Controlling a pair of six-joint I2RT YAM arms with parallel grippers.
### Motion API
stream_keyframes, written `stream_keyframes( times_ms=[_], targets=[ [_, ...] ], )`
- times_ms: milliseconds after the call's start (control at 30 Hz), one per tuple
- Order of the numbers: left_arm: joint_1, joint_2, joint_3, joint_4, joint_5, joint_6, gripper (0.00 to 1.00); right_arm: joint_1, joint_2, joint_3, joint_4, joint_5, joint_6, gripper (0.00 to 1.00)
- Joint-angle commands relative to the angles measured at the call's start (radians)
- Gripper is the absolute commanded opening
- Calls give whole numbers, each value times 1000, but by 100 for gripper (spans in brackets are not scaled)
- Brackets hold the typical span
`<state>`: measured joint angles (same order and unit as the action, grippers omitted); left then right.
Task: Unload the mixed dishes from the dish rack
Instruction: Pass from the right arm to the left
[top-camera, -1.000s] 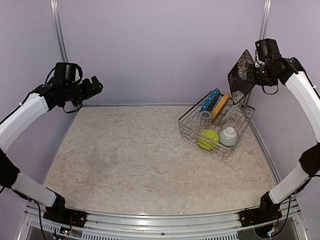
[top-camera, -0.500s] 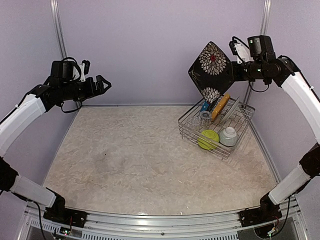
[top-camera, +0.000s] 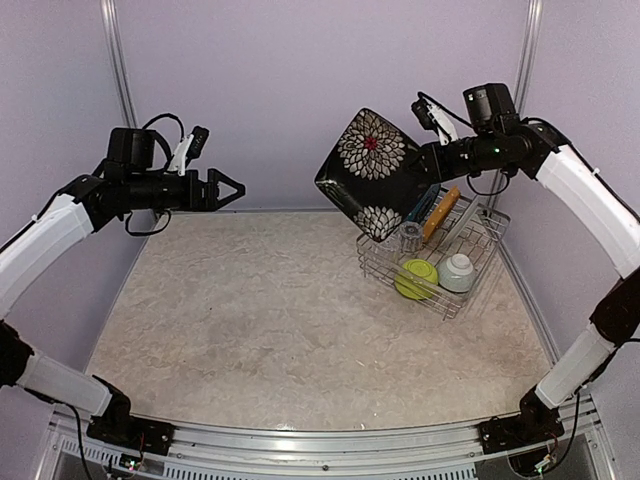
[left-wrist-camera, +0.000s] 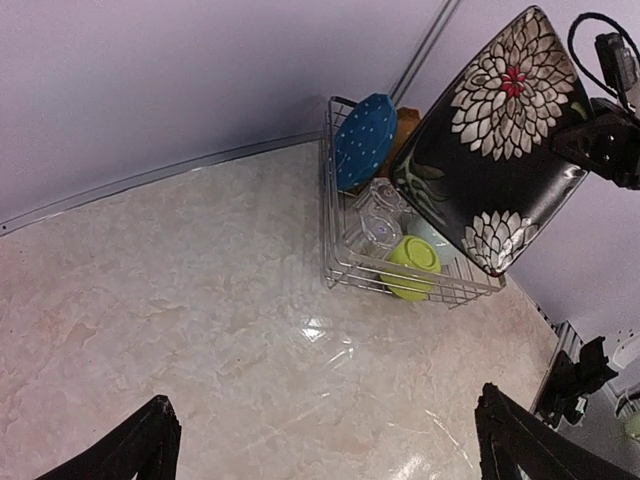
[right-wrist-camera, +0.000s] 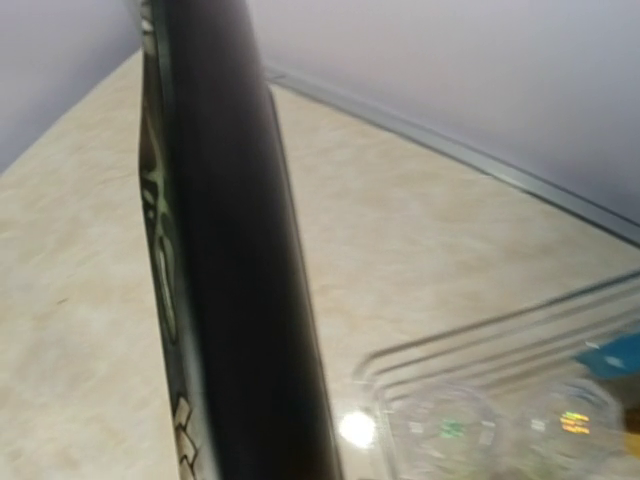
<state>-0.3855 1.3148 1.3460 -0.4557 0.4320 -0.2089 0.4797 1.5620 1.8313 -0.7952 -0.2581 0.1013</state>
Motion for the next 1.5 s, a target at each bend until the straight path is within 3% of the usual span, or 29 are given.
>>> stream_keyframes(
  times_ms=[0,367,833,1100,1467],
  targets=[
    [-21,-21,-20,-8,127,67,99,29,3,11,166,-143,-12,0],
    [-44,9,-12,-47,202,145,99,71,64,13,166,-306,-42,0],
    [-101,118,43,-86,269,175,79,130,113,16,117,-417,-120,0],
    [-127,152,27,-73,301,199,57,156,150,21,119,-488,-142,0],
    [-132,161,27,-116,325,252,9,186,182,28,82,-513,-156,0]
  ],
)
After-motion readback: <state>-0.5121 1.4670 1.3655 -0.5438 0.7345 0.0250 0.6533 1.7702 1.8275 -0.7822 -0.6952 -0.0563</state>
